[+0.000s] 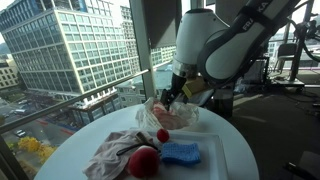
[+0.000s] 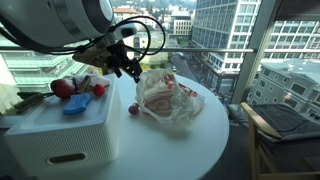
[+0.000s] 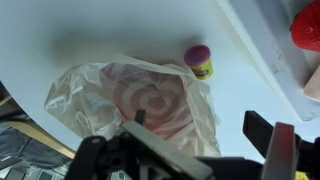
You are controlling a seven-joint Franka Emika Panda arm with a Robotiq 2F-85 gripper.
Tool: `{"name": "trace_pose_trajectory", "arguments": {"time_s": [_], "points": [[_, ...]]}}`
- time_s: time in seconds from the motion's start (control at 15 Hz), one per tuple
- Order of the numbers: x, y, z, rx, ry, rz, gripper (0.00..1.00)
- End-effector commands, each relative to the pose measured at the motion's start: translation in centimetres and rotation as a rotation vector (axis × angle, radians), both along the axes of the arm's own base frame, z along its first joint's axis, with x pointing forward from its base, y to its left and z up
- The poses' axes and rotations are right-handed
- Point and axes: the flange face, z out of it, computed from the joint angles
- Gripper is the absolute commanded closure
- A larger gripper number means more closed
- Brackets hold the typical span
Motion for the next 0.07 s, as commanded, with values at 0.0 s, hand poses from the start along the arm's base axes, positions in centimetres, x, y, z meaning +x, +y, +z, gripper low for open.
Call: {"name": "trace_pose_trajectory", "arguments": {"time_s": [0.0], "points": [[0.02,-0.07,-0.04,0.0,0.001,-0.001,0.0]]}}
